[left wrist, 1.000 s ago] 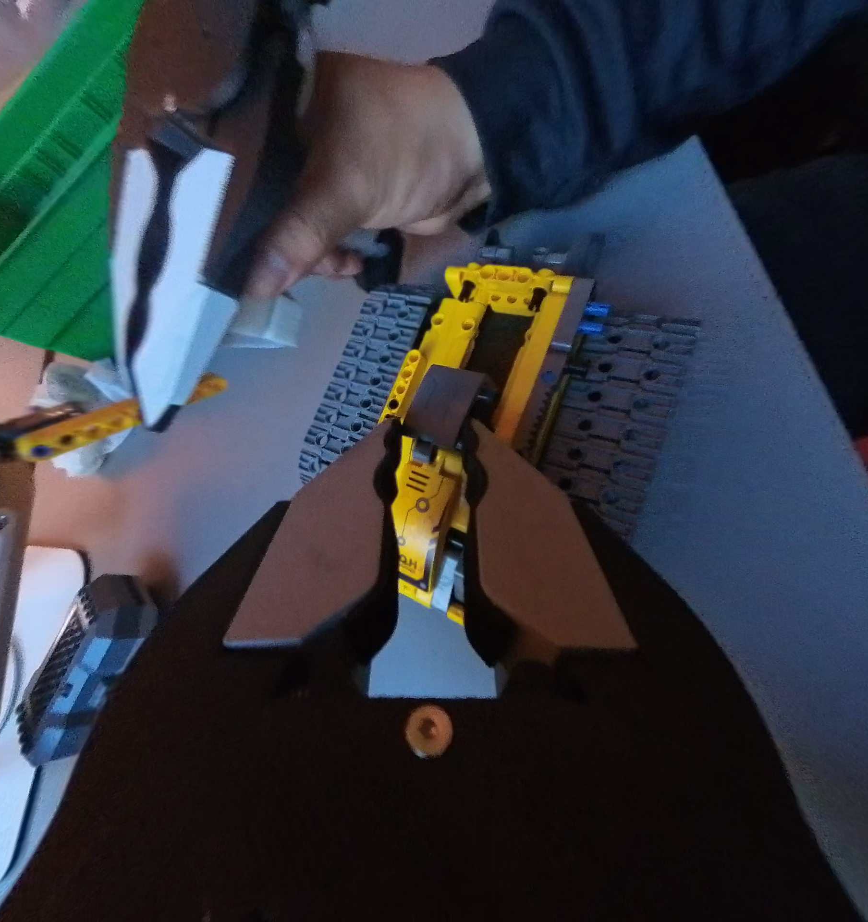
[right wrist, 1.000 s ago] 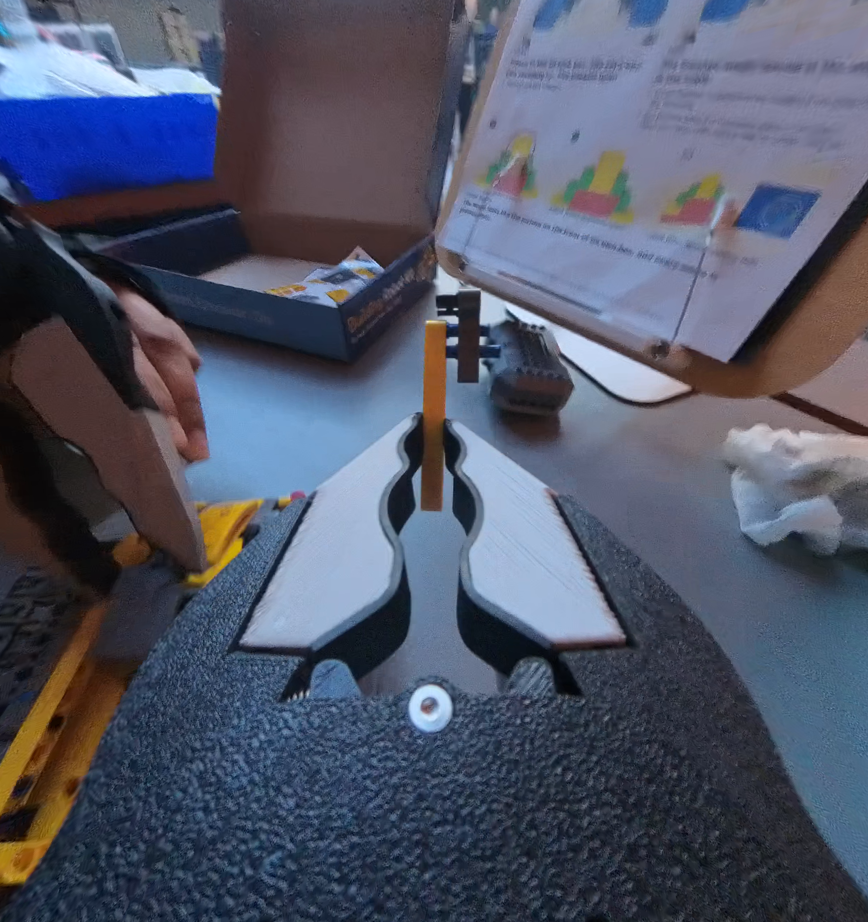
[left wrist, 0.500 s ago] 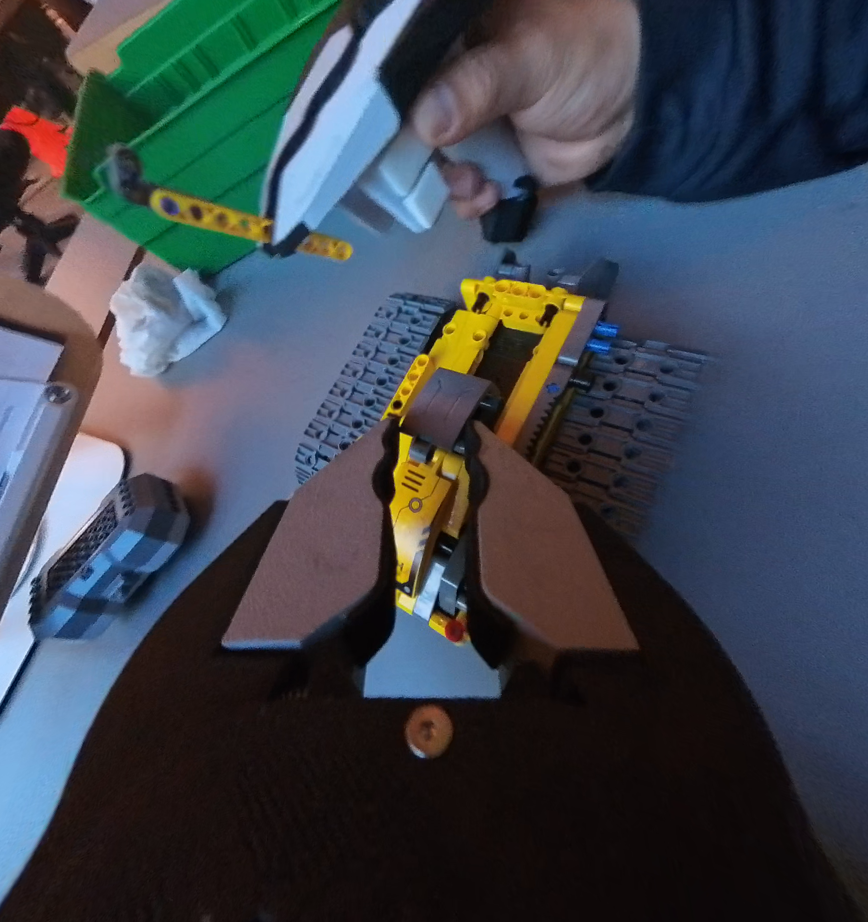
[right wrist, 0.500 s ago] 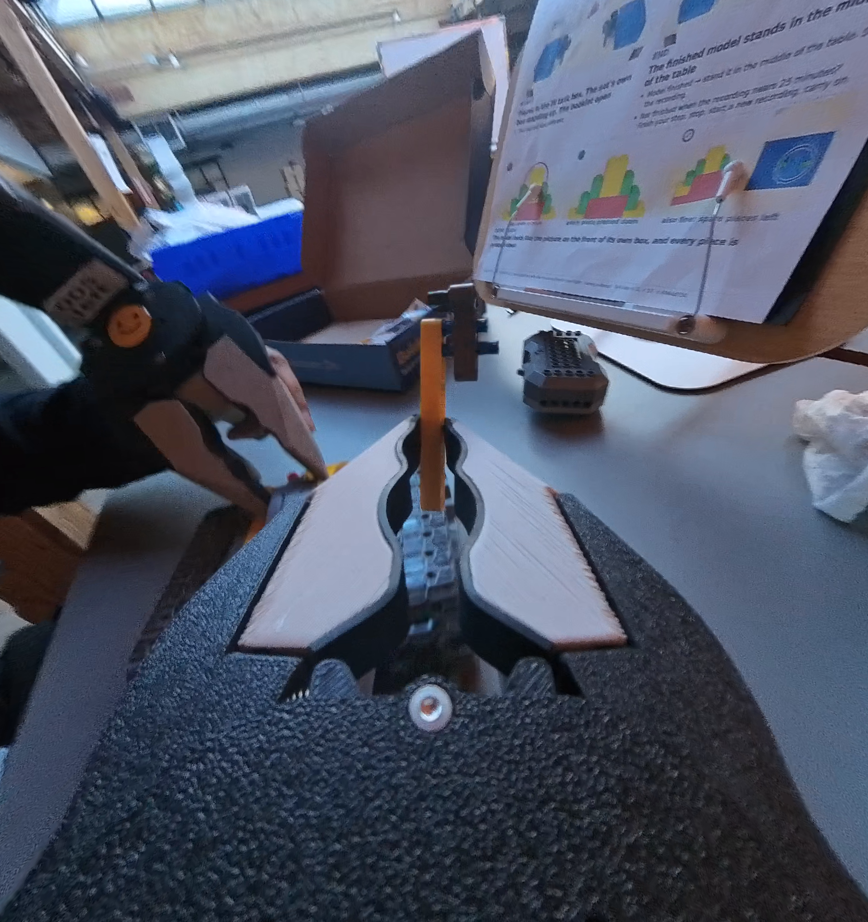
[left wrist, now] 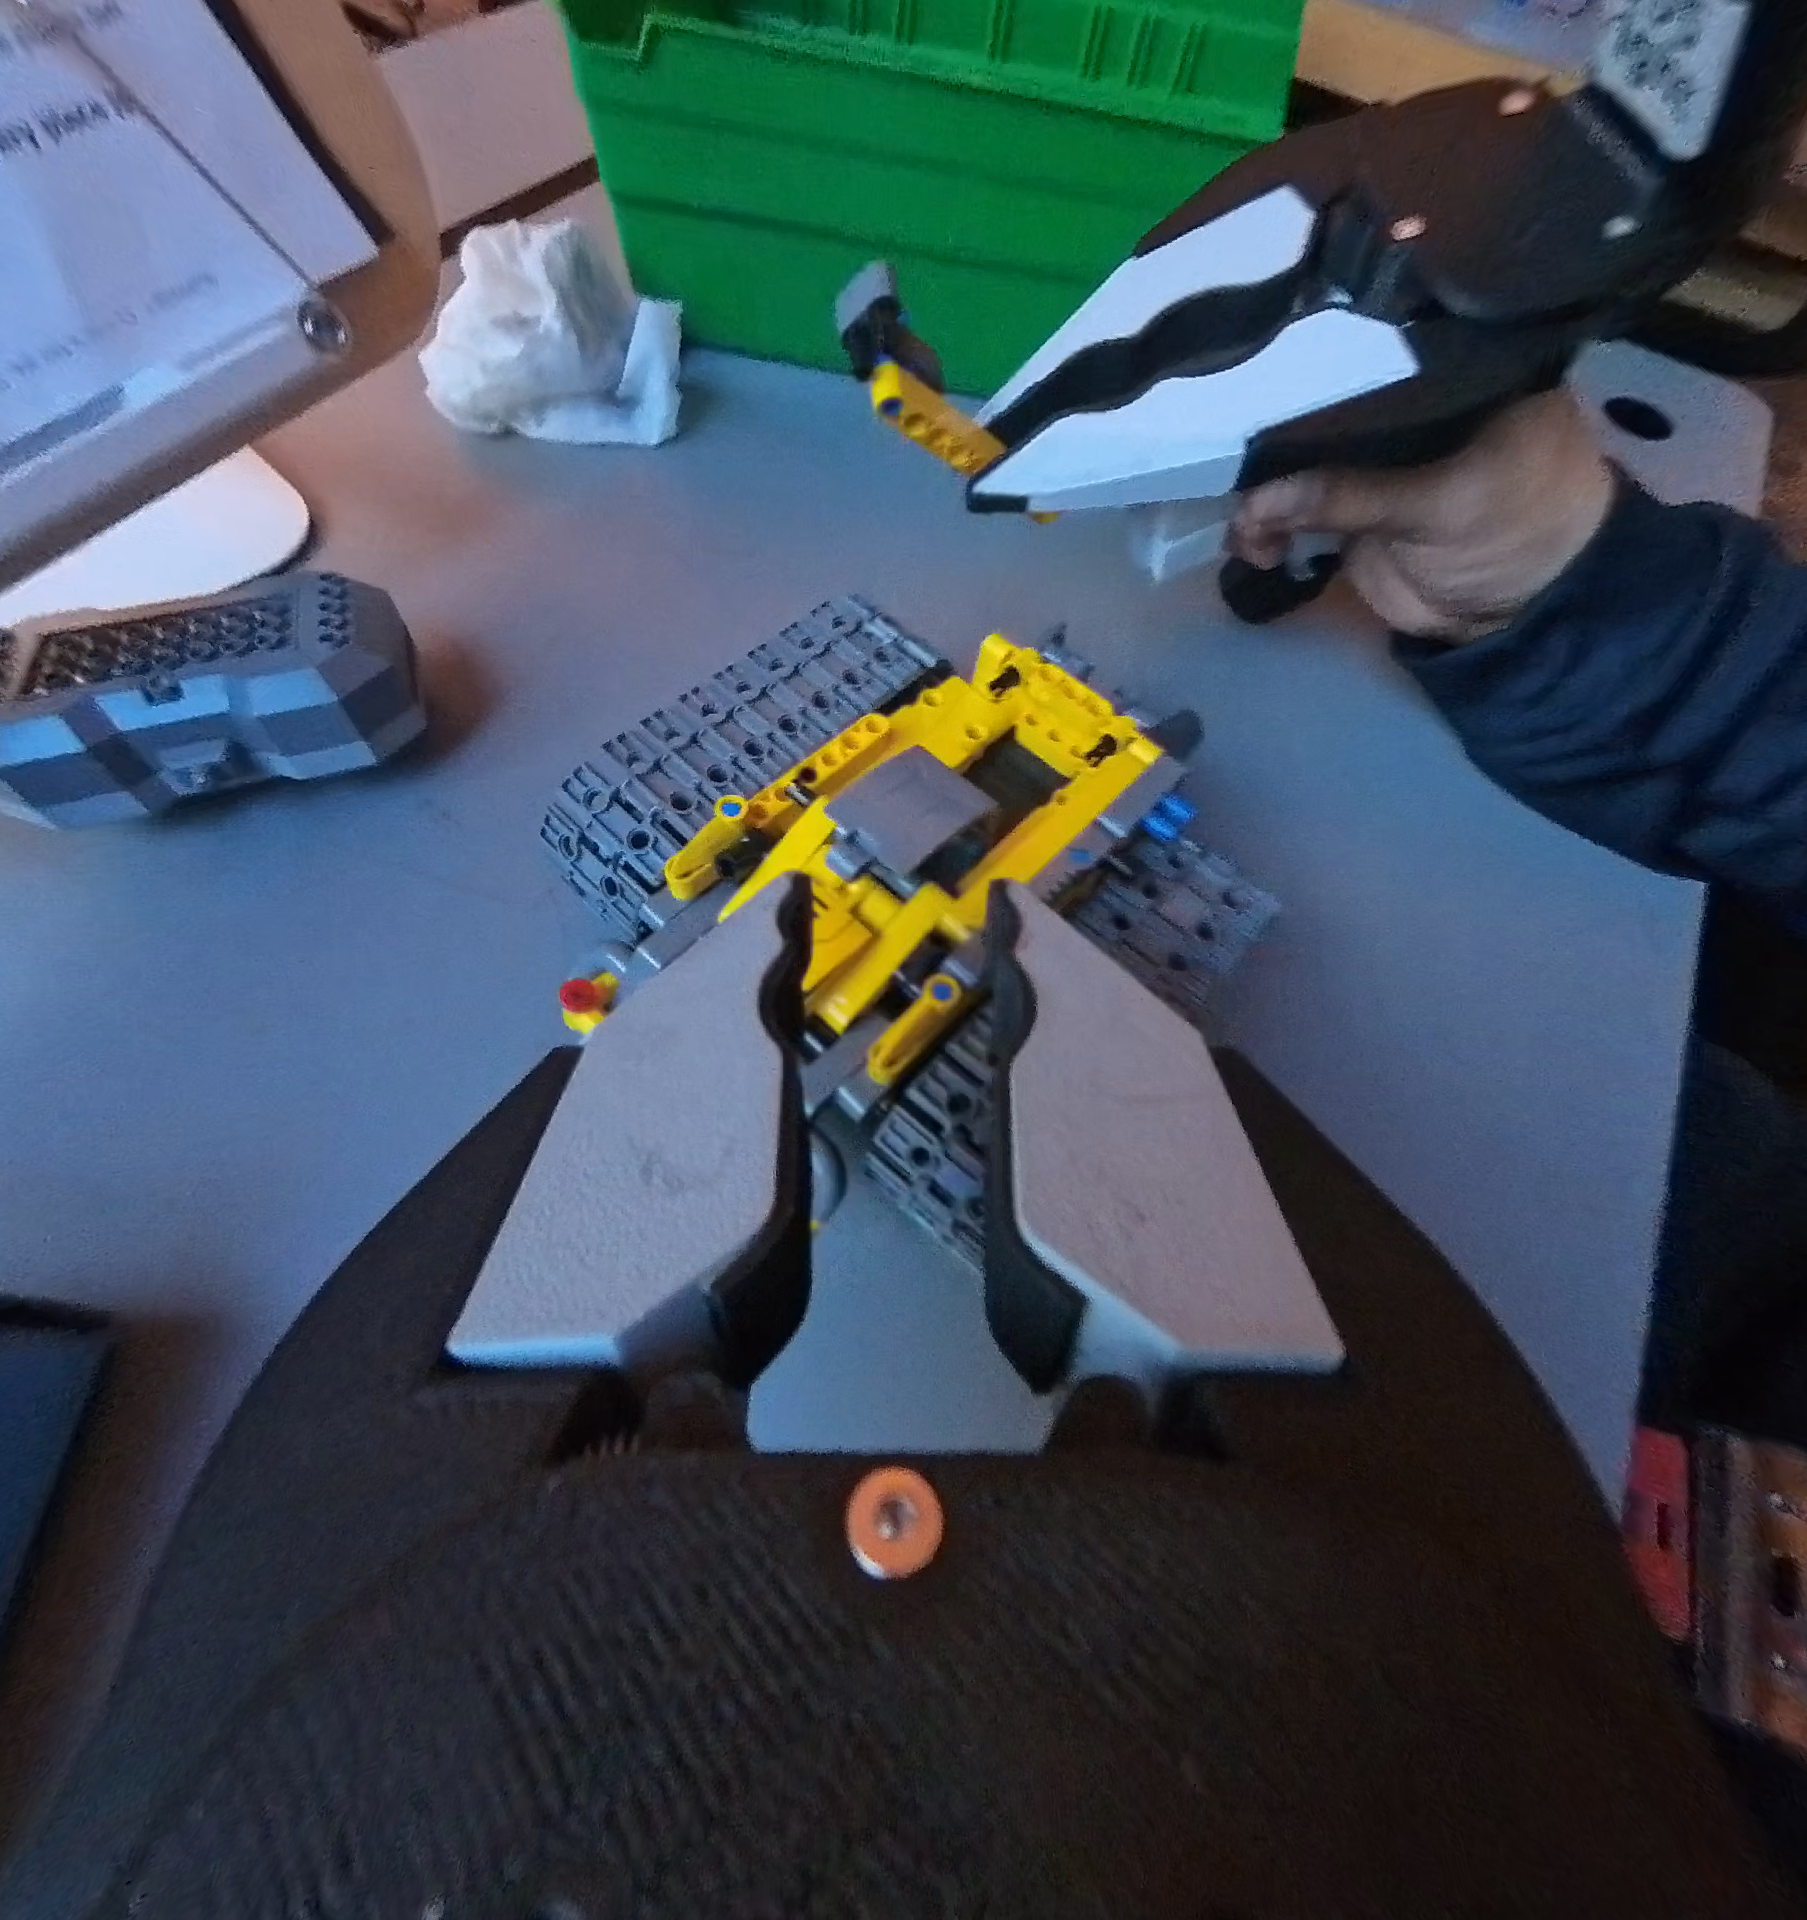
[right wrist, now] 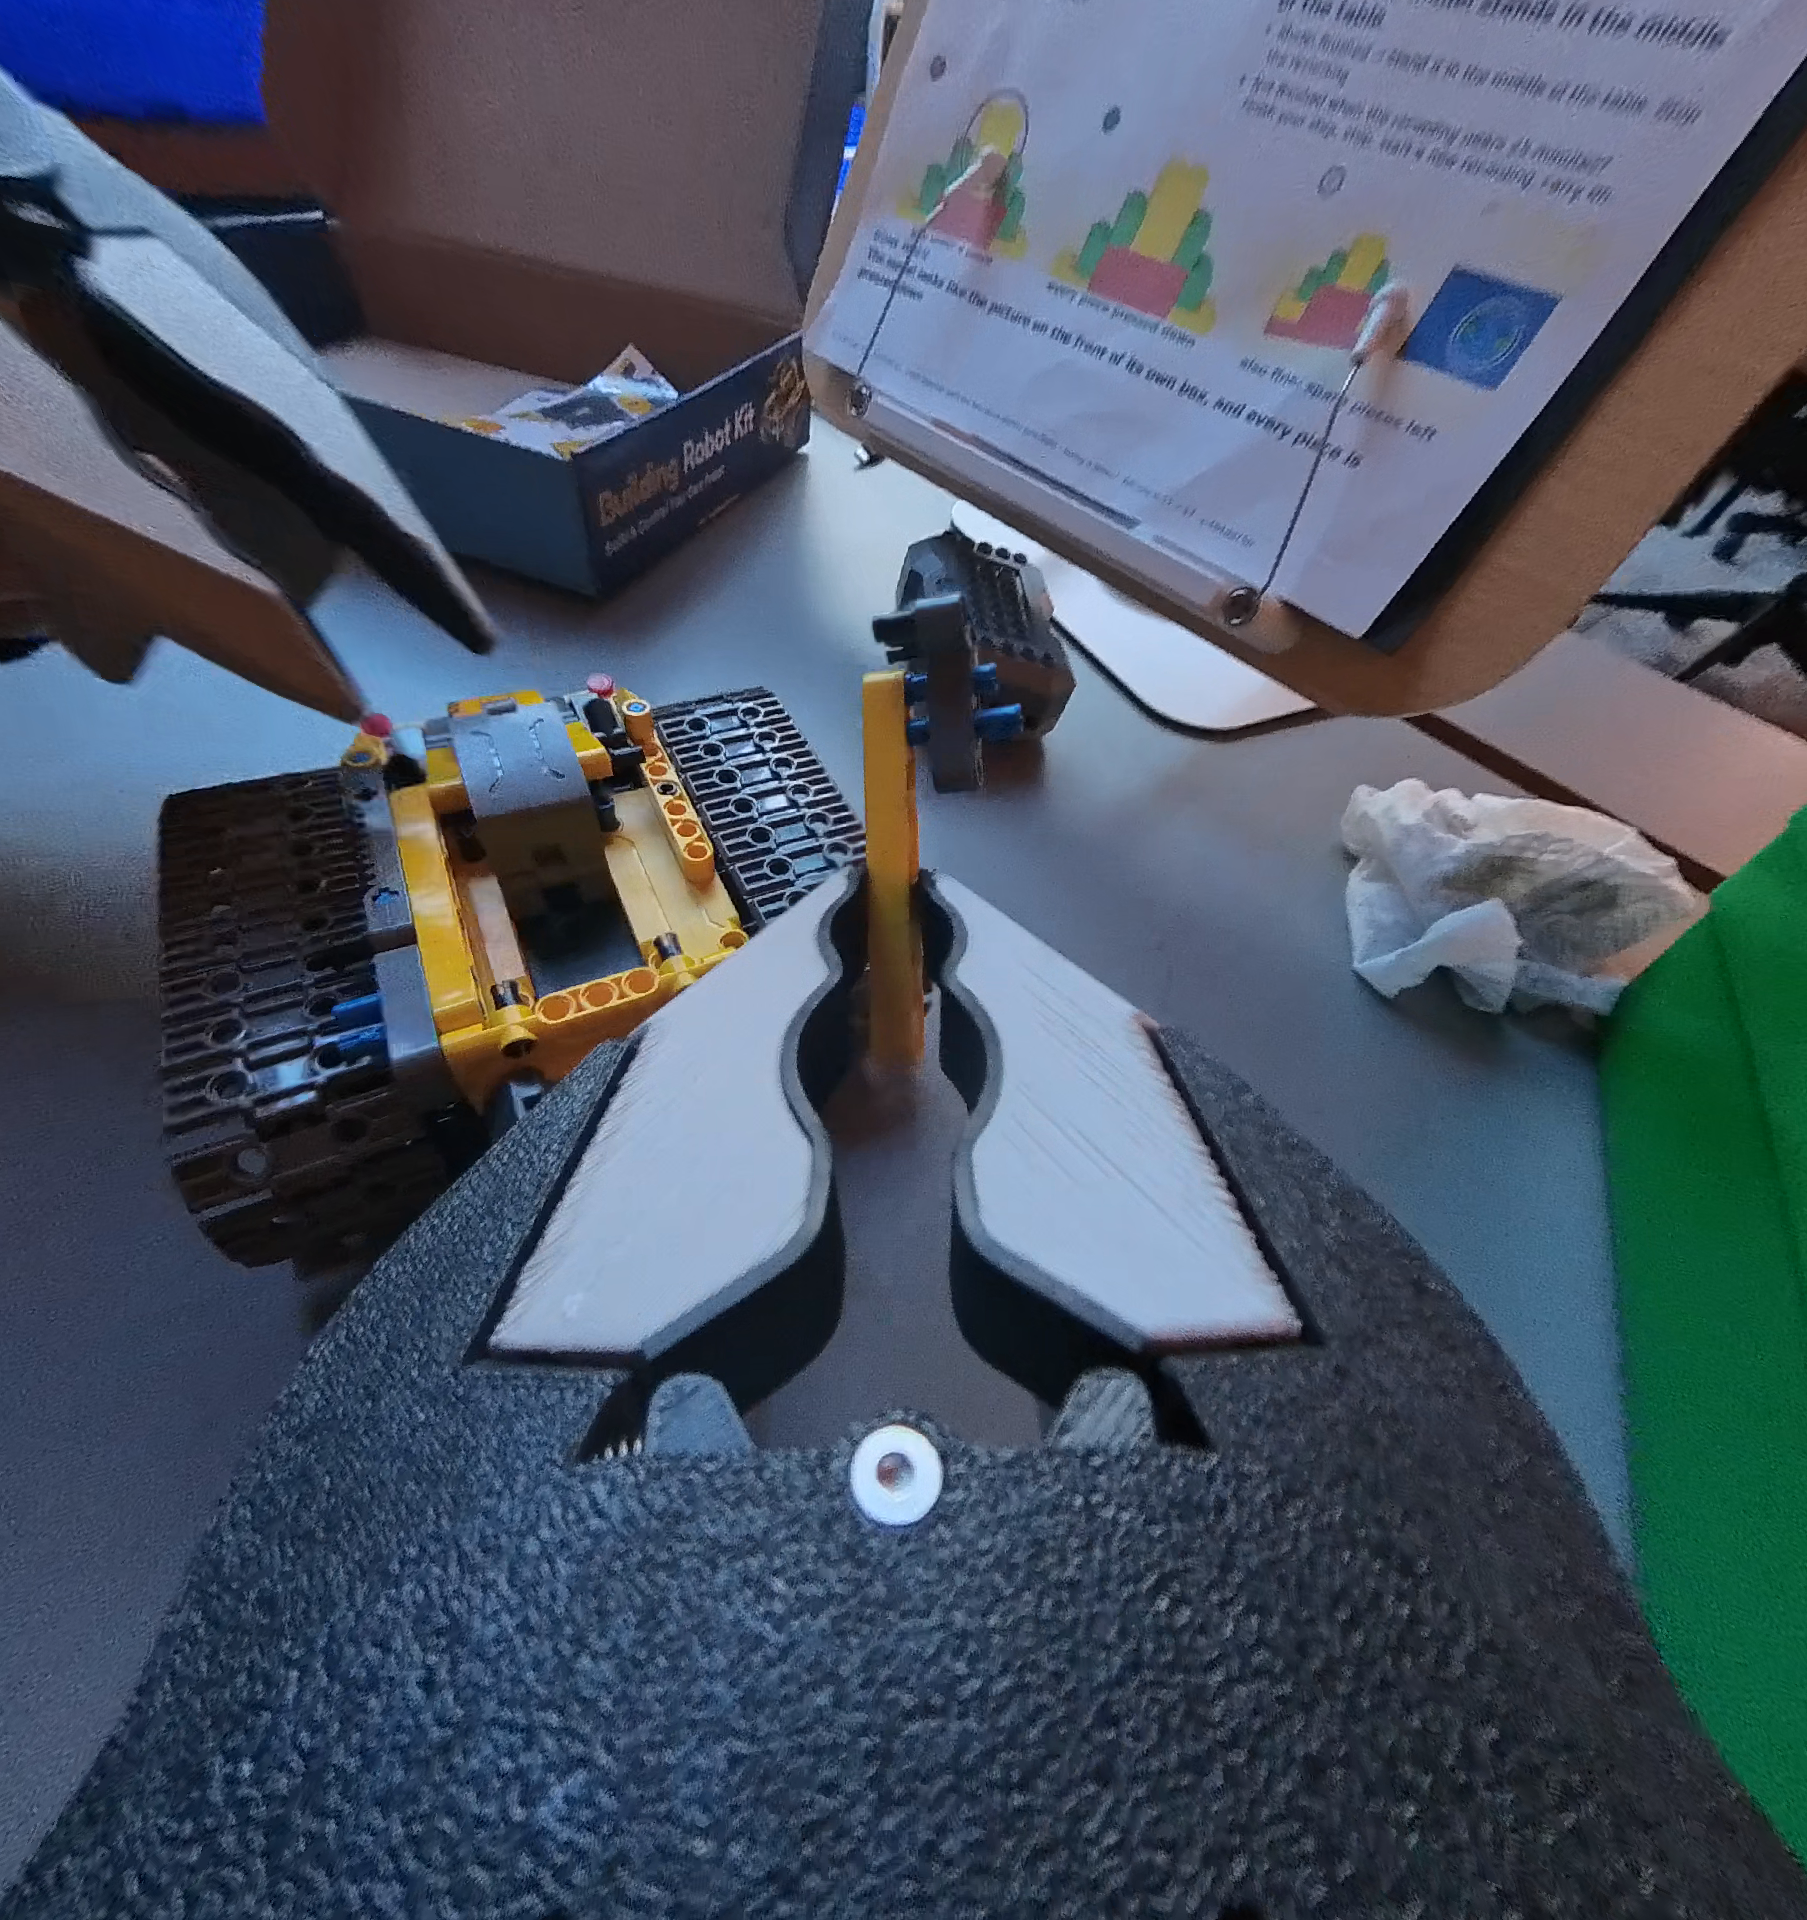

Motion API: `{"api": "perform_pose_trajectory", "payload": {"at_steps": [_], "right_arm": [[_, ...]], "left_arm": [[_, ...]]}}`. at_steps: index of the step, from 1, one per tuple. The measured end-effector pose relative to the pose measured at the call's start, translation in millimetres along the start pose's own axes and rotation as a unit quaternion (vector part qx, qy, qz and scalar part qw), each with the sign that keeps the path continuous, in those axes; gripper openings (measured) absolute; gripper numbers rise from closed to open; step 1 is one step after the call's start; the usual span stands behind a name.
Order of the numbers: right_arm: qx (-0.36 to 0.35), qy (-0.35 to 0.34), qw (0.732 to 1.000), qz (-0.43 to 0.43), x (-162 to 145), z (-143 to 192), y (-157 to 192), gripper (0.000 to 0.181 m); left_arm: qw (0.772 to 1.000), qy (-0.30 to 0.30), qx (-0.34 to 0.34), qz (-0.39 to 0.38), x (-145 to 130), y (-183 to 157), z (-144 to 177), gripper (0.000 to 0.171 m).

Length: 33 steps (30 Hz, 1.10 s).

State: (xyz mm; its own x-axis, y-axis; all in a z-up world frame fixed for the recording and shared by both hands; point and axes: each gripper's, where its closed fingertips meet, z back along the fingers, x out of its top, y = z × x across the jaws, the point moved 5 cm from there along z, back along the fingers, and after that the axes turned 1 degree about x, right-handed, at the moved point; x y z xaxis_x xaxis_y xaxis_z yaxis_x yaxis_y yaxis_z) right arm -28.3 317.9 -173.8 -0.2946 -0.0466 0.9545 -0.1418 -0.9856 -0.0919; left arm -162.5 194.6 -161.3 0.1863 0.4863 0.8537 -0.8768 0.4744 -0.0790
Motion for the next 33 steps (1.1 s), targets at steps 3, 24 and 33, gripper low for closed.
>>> {"api": "perform_pose_trajectory", "payload": {"at_steps": [3,24,33], "right_arm": [[-0.003,-0.032,0.999,-0.001,1,13,3,0.007],[-0.092,-0.069,0.975,0.190,1,66,84,0.005],[-0.077,-0.082,0.964,0.239,4,68,120,0.005]], "left_arm": [[0.999,-0.006,-0.013,-0.033,3,-22,30,0.035],[0.994,-0.064,-0.046,-0.073,4,-94,-26,0.024],[0.976,-0.133,-0.165,0.048,6,-100,-20,0.030]]}}
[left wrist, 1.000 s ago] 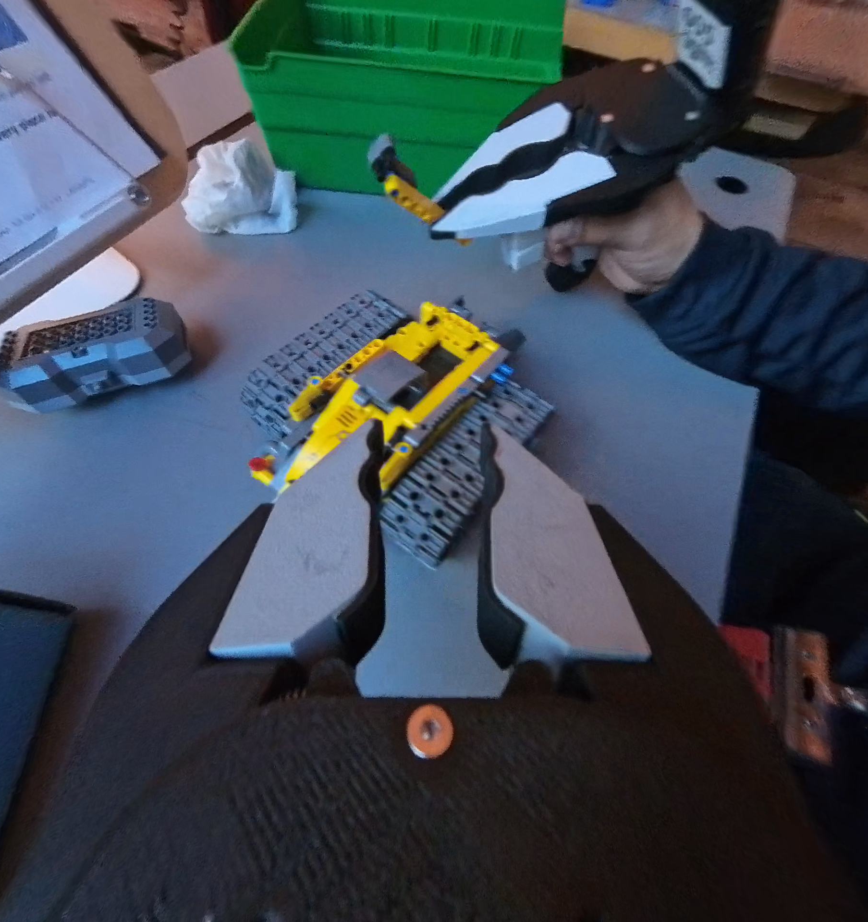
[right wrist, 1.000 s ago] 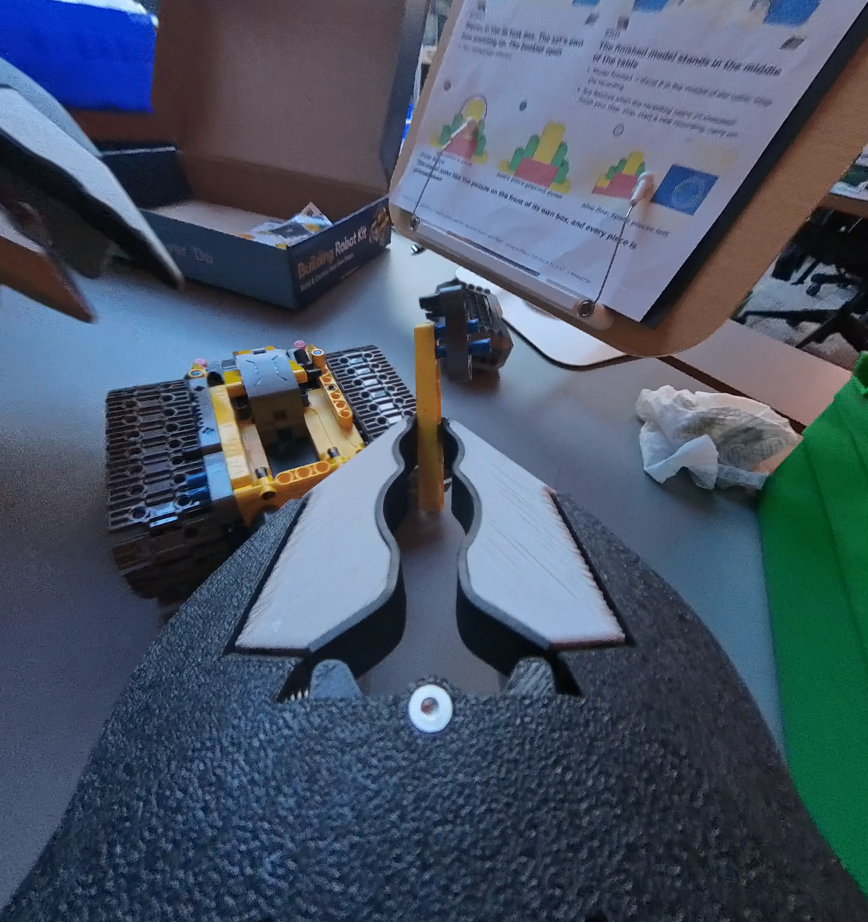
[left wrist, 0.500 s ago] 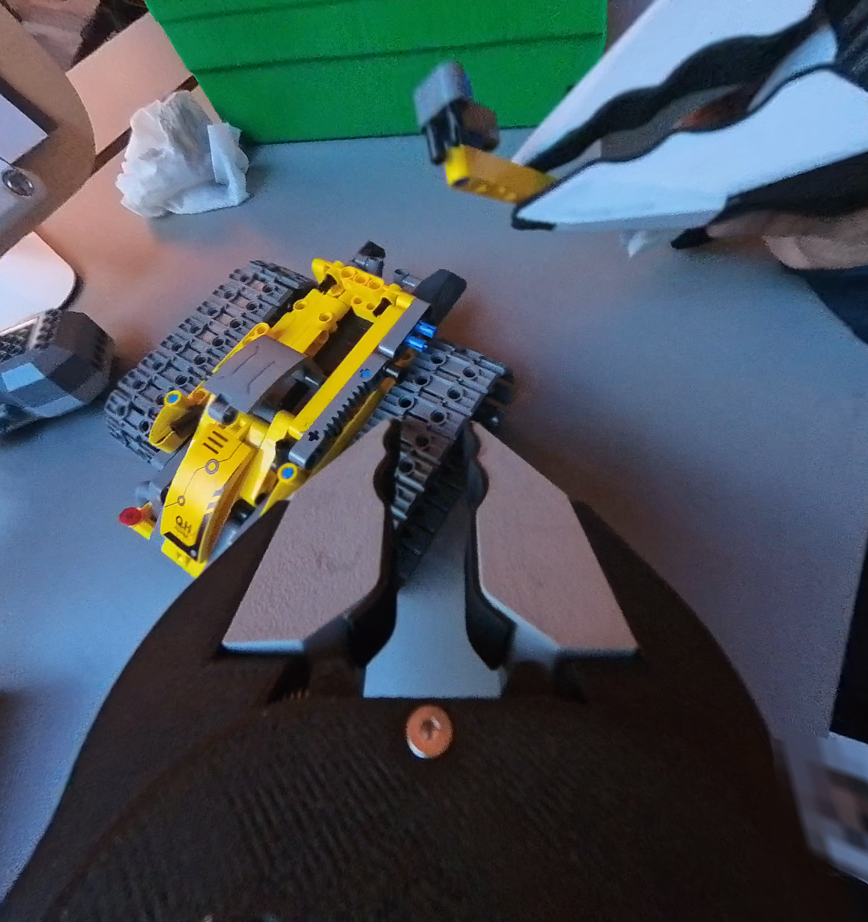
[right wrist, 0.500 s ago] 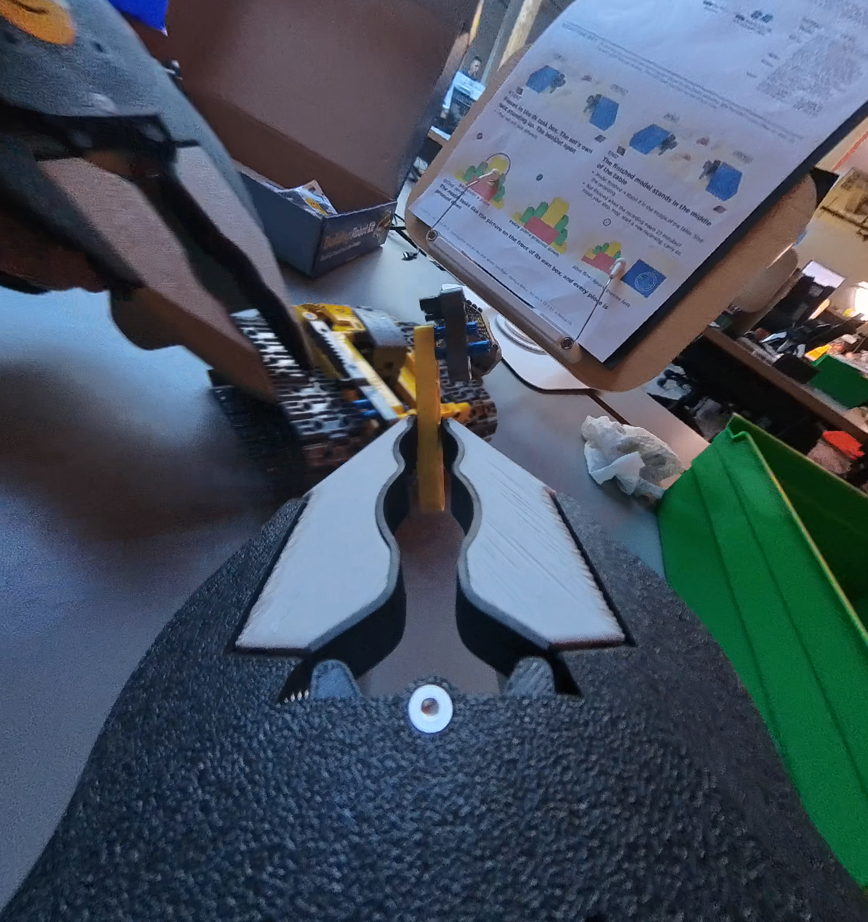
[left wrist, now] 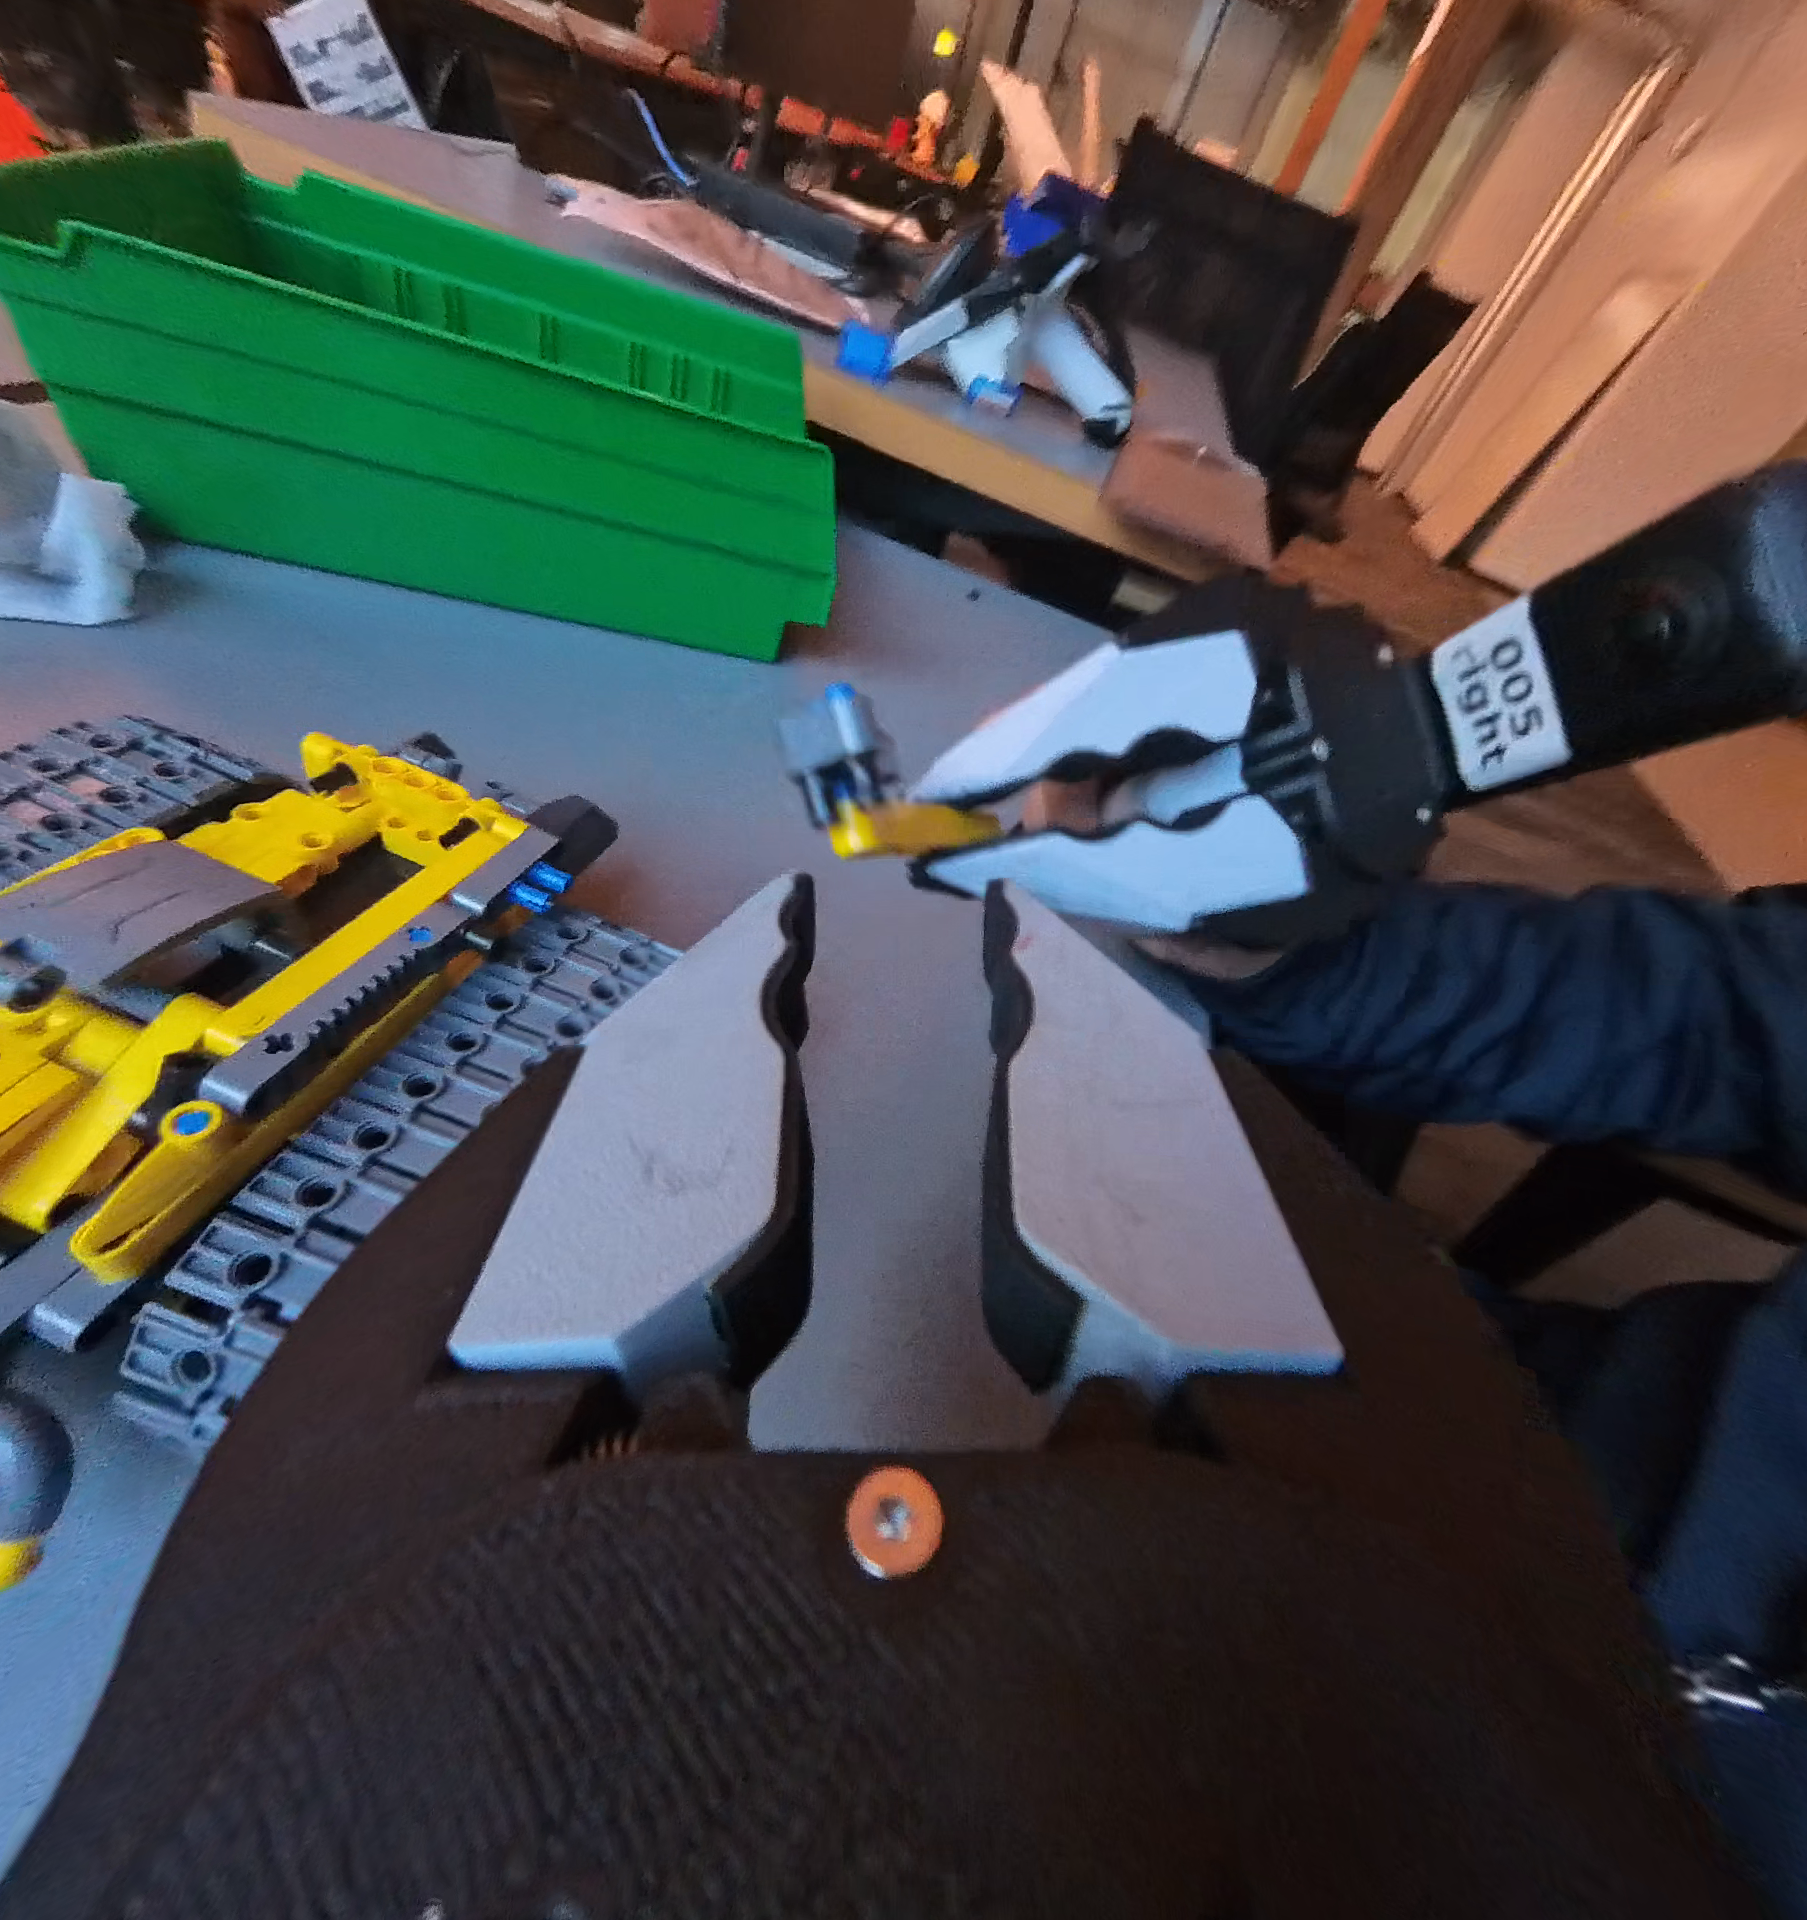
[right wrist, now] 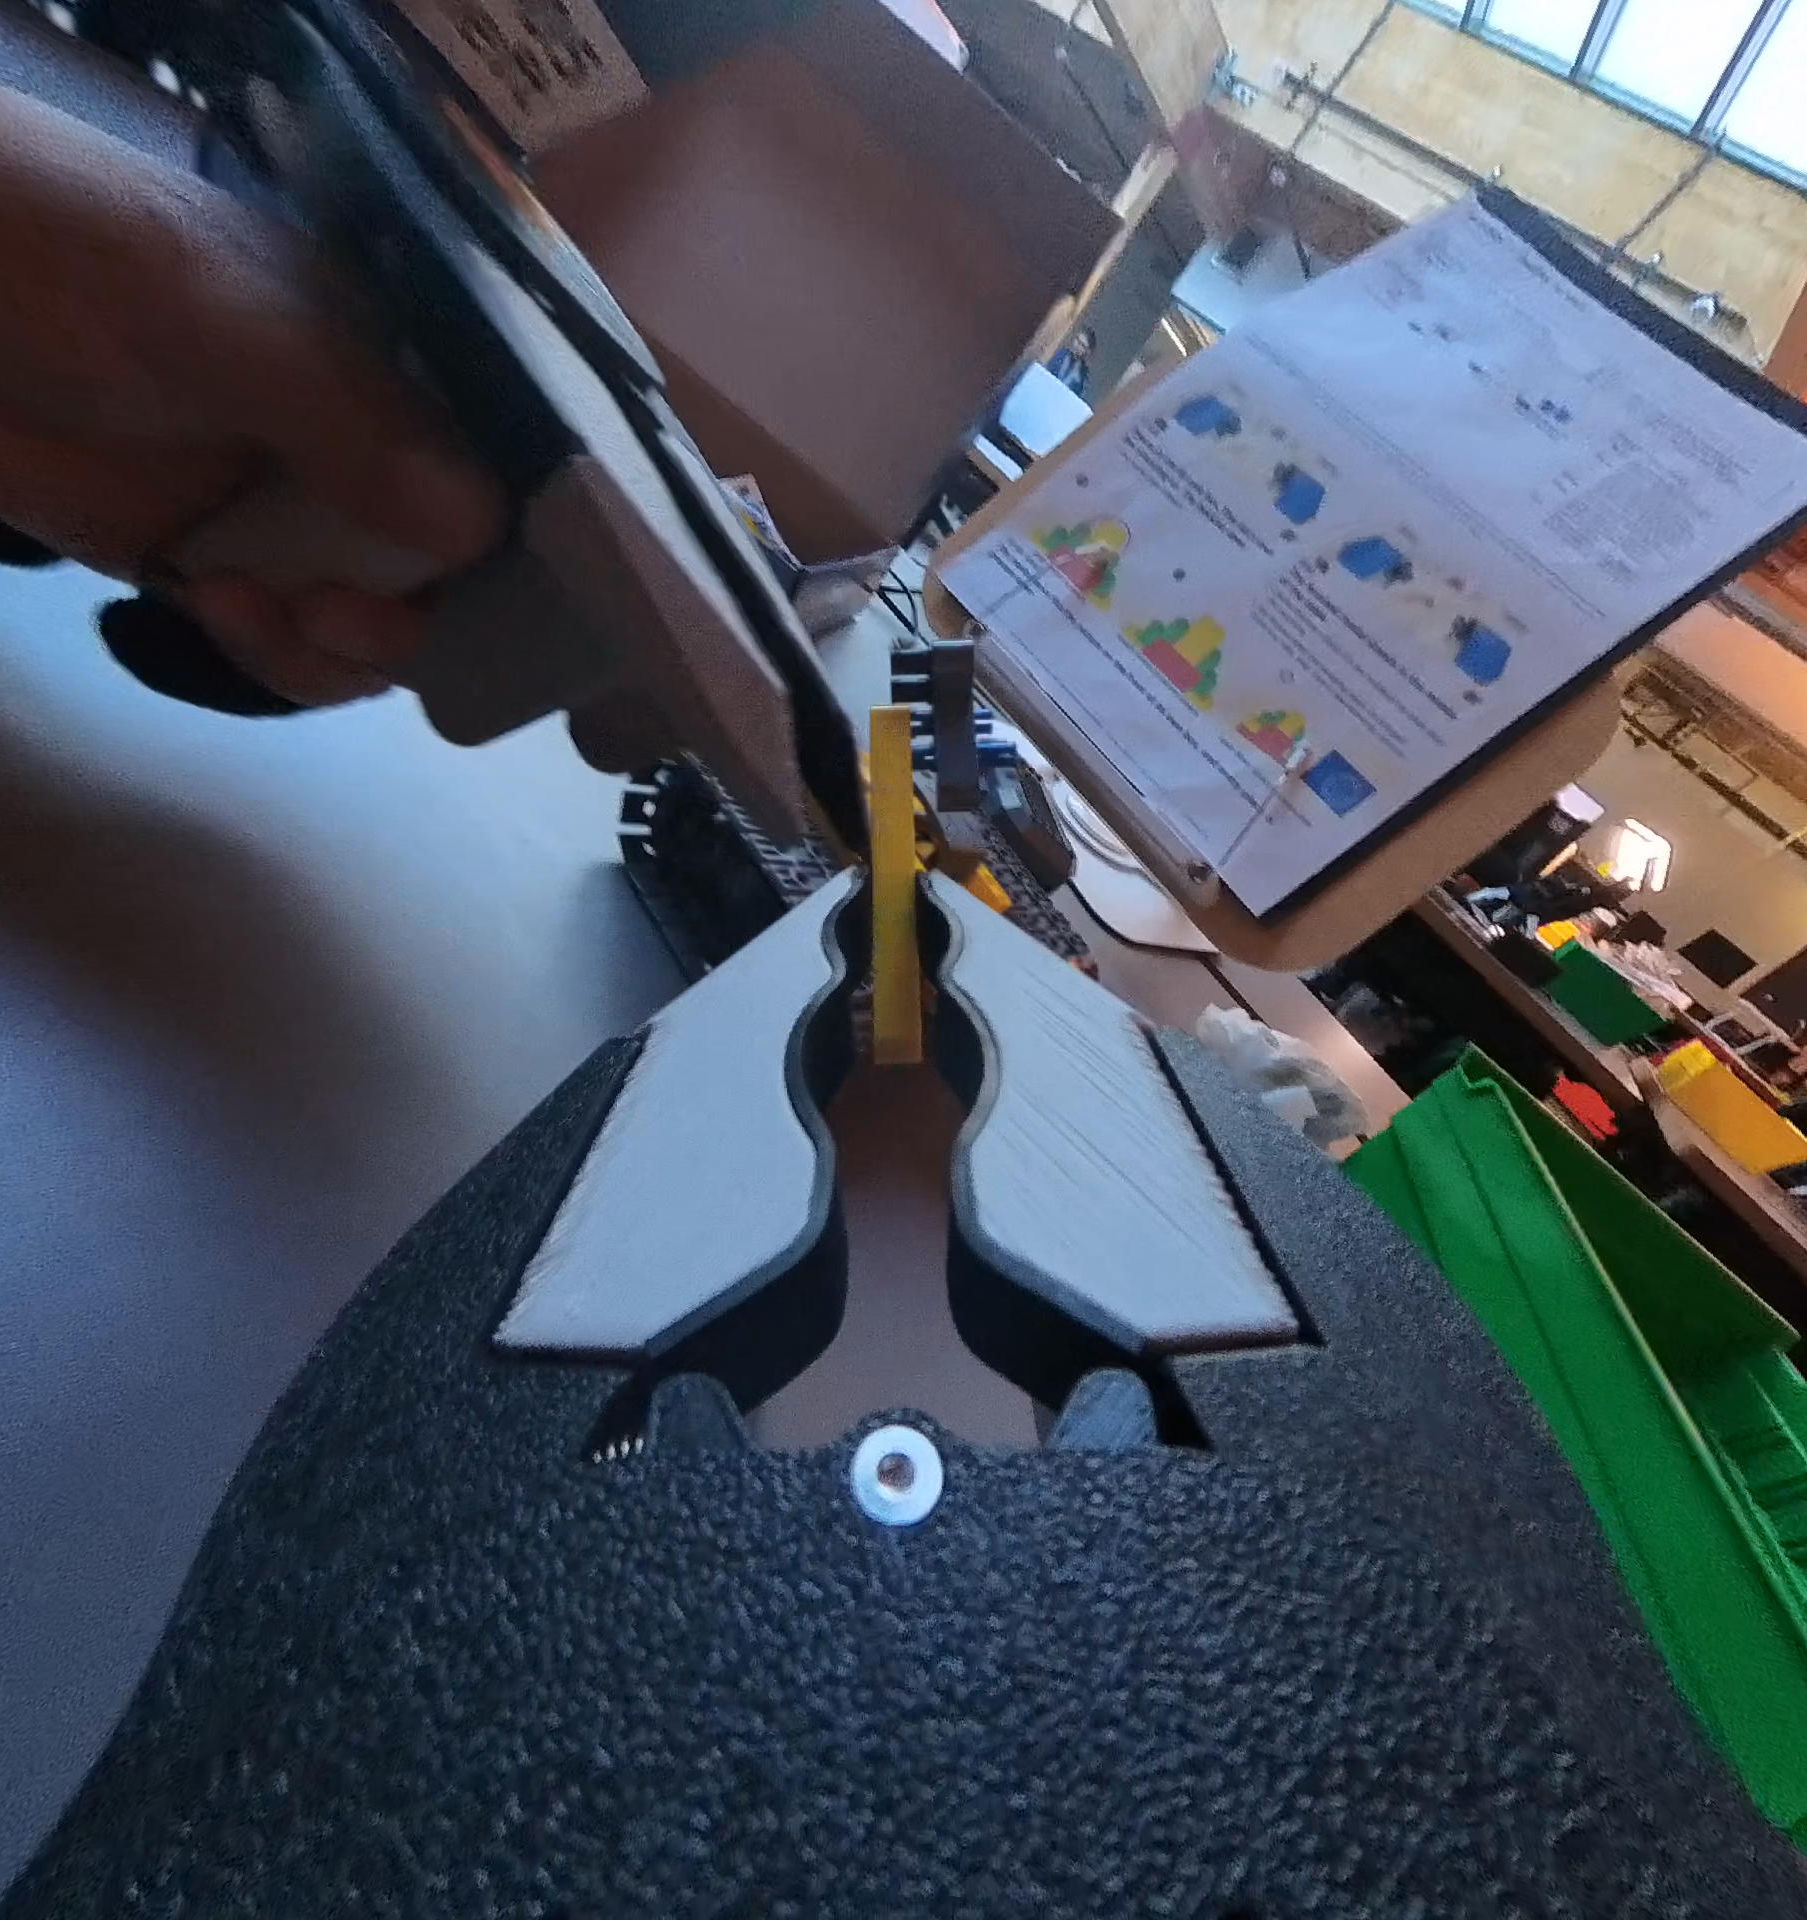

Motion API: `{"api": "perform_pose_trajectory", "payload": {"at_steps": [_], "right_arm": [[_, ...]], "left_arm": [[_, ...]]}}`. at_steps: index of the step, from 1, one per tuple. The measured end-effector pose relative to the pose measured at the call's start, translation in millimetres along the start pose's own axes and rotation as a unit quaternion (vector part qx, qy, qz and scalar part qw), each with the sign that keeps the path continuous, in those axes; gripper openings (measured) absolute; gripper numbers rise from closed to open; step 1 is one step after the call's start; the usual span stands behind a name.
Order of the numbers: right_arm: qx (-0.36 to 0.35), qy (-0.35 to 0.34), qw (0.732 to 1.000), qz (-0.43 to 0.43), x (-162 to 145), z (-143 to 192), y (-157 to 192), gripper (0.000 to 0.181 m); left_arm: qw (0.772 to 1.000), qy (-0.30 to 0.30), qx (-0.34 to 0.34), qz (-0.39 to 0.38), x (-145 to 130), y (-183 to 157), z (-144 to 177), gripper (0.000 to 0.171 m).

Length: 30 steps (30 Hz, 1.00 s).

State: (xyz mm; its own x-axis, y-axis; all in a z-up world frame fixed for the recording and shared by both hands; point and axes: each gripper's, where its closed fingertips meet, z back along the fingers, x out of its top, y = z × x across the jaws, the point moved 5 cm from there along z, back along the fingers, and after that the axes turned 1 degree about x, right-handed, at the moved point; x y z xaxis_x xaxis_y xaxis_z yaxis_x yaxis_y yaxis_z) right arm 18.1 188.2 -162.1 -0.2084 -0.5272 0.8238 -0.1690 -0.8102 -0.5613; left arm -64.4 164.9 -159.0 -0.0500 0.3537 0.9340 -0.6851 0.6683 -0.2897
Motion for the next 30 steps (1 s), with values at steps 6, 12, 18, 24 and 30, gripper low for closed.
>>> {"api": "perform_pose_trajectory", "payload": {"at_steps": [6,12,18,24,30], "right_arm": [[0.007,0.016,0.997,0.076,4,-10,28,0.007],[0.052,0.034,0.997,0.047,-5,-16,32,0.006],[0.110,-0.040,0.992,-0.044,6,-6,29,0.006],[0.163,-0.113,0.969,-0.147,15,5,17,0.007],[0.168,-0.110,0.970,-0.135,17,4,22,0.008]], "left_arm": [[0.999,-0.016,-0.046,0.004,-1,-1,9,0.009],[0.990,0.046,0.051,-0.127,-8,4,11,0.008],[0.948,0.080,0.017,-0.309,-7,-19,22,0.008],[0.932,0.039,-0.043,-0.357,-11,-33,33,0.008],[0.927,0.073,-0.014,-0.367,-25,-22,24,0.008]]}}
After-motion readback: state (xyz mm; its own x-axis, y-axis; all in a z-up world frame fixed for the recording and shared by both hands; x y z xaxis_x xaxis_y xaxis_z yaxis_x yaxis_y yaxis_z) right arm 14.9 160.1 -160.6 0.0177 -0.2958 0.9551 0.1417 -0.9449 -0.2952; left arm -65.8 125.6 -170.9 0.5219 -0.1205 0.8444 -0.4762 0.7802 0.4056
